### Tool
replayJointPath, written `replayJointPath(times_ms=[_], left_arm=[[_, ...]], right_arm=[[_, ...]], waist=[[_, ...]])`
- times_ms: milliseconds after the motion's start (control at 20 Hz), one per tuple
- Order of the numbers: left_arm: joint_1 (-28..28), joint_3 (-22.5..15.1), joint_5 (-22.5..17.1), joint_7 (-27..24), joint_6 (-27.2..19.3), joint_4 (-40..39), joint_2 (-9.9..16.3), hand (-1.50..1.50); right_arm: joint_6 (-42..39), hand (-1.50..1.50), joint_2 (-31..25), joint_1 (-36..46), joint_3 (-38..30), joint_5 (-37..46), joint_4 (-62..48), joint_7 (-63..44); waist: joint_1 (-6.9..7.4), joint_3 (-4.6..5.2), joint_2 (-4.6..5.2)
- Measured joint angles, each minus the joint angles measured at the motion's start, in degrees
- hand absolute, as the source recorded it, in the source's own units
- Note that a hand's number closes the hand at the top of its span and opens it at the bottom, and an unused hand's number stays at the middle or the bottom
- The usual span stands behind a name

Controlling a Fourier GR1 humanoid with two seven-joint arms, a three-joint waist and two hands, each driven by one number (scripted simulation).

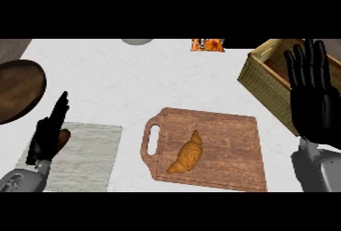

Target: Pick the croissant from the cutting board and place it in the basket

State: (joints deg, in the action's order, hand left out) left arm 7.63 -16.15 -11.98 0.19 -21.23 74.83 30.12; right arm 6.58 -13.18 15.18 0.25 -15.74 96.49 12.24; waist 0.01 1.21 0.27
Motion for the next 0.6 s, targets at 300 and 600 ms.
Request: replayJointPath(times_ms=[300,600], left_arm=[[3.79,0.75,0.26,3.04,2.12,-0.14,-0.62,0.0],[6.44,-0.12,-1.43,6.48,4.78,0.16,-2.14,0.0]], right_arm=[[-1.01,1.5,5.06,-10.72,3.29,1.9,-5.26,7.59],[9.16,-1.5,10.38,-13.52,17.73,14.88,-5.41,24.09]], waist=[[-0.42,-0.99,-0.16],[-0.01,-1.2,-0.3]])
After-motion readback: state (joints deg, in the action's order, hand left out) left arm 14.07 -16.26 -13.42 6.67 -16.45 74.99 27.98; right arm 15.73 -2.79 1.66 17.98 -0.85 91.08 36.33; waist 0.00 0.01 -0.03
